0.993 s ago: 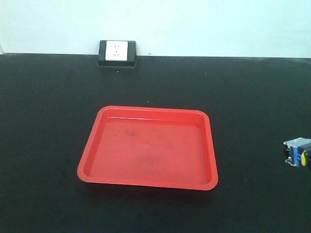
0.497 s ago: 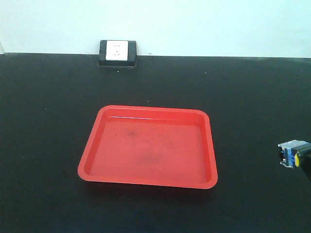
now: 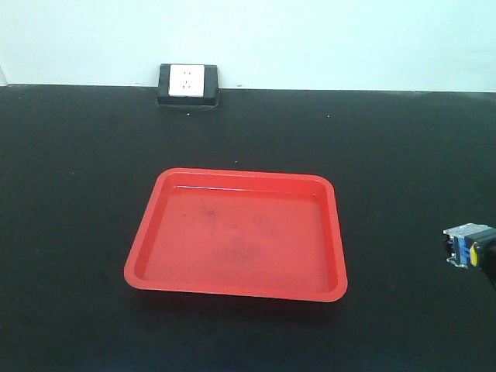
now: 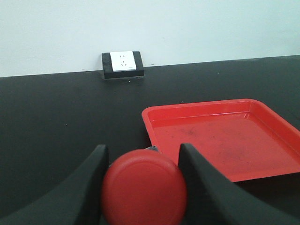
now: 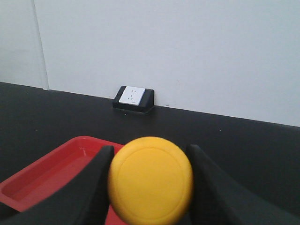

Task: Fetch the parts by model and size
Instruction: 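Lower the red-capped button into the red tray with the left gripper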

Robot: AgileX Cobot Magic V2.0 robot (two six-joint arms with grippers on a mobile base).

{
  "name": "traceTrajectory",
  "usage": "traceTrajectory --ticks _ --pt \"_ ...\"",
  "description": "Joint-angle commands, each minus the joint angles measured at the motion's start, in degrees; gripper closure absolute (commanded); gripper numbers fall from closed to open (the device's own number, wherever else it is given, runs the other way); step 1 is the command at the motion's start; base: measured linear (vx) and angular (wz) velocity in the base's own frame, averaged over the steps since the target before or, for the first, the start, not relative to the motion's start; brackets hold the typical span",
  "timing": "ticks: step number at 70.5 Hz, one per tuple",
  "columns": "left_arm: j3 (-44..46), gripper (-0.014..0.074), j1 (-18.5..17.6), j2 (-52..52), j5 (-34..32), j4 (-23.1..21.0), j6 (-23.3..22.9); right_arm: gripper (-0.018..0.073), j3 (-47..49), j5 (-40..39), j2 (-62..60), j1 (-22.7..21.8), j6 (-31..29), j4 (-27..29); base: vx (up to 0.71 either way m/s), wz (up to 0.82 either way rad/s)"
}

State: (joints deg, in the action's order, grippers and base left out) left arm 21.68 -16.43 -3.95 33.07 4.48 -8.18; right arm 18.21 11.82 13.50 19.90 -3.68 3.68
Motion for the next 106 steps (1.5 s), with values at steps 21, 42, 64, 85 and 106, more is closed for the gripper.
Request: traceTrajectory --ticks 21,42,64,85,106 --pt "1.52 0.0604 0.05 -1.1 -4.95 -0.29 -0.11 0.0569 1.76 -4.81 0.85 -0.18 -0.49 -0.14 0.0 0.0" --pt "7.23 0.06 0.05 -8.51 -6.33 -1.83 -1.83 0.0569 1.76 -4.75 0.85 -0.18 -0.49 -0.14 0.0 0.0" --pt "22.85 0.0596 -0.05 -32.87 -6.18 -6.62 3.93 0.0569 1.76 -4.75 0.85 -0.18 -0.49 -0.14 0.0 0.0" --pt "33.81 0.0596 -1.48 -57.79 -5.49 -21.97 20.19 0.0569 1.76 -4.75 0.85 -0.18 -0.49 -0.14 0.0 0.0" --pt "43.93 0.0596 -7.08 -78.41 -5.14 -22.7 22.19 0.0569 1.76 -4.91 0.85 -0.18 -0.49 -0.14 0.0 0.0"
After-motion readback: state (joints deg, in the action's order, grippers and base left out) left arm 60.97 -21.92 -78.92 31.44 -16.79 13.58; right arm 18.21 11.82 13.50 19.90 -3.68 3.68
